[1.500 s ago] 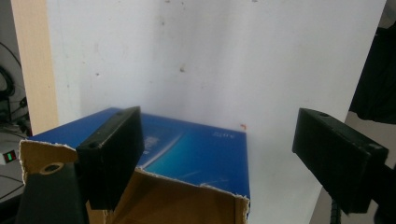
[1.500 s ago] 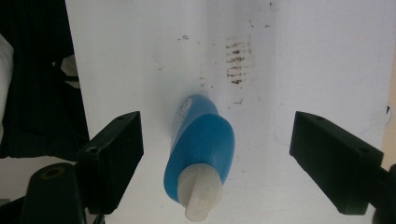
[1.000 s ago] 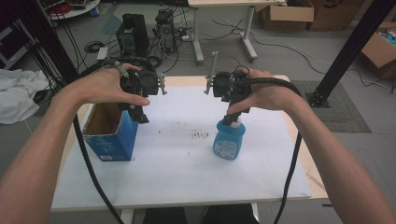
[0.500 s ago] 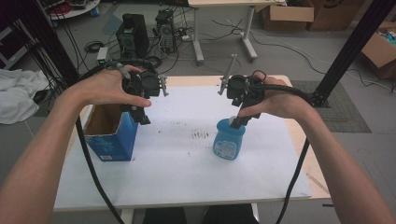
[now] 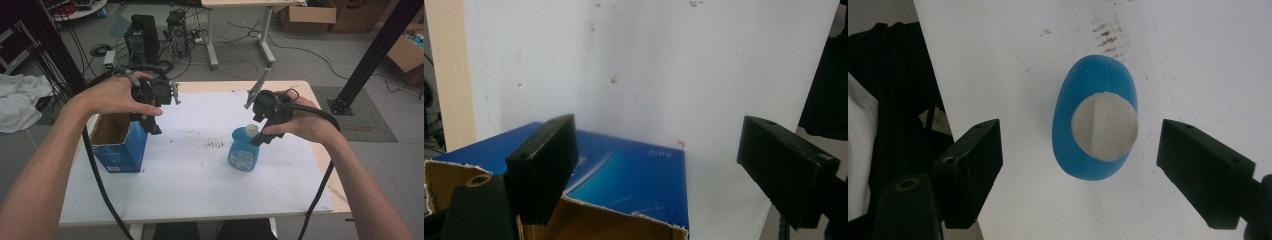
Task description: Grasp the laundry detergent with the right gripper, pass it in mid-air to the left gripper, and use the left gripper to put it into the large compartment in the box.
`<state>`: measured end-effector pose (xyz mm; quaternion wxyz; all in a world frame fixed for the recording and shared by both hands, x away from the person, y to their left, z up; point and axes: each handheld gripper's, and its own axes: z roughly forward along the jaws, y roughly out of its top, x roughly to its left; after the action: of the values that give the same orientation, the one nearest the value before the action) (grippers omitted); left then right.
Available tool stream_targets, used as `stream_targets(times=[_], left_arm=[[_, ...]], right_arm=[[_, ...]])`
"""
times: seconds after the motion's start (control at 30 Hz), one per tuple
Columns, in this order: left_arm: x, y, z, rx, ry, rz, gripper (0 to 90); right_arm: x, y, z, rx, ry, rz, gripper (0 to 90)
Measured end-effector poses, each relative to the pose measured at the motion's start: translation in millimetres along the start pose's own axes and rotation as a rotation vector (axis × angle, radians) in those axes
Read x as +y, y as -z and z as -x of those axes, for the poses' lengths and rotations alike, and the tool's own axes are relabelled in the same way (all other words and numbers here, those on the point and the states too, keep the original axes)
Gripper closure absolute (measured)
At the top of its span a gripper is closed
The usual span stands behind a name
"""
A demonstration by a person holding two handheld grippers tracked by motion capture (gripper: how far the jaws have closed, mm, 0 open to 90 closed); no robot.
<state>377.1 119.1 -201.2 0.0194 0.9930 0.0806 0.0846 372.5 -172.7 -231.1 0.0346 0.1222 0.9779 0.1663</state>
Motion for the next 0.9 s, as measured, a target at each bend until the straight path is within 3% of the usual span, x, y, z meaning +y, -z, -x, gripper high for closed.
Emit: stream_targets(times=[0.23, 0.43, 0.7, 0.9], left_arm=[[-2.6, -2.8, 0.3, -0.006, 0.004, 0.005, 17.3], [-2.6, -3.9, 0.4, -0.005, 0.003, 0.011, 17.3], [1.2, -5.7, 0.0, -0.011, -0.005, 0.004, 17.3], [2.4, -6.0, 0.6, -0.011, -0.007, 0.004, 17.3]], right_arm=[[-16.3, -4.8, -1.5, -0.010, -0.039, 0.080, 16.2], [-31.0, -12.9, 0.5, -0.018, -0.075, 0.102, 16.4], [-54.8, -31.5, 1.9, -0.029, -0.141, 0.184, 16.3], [-64.3, -44.2, 0.4, -0.030, -0.167, 0.202, 16.0]])
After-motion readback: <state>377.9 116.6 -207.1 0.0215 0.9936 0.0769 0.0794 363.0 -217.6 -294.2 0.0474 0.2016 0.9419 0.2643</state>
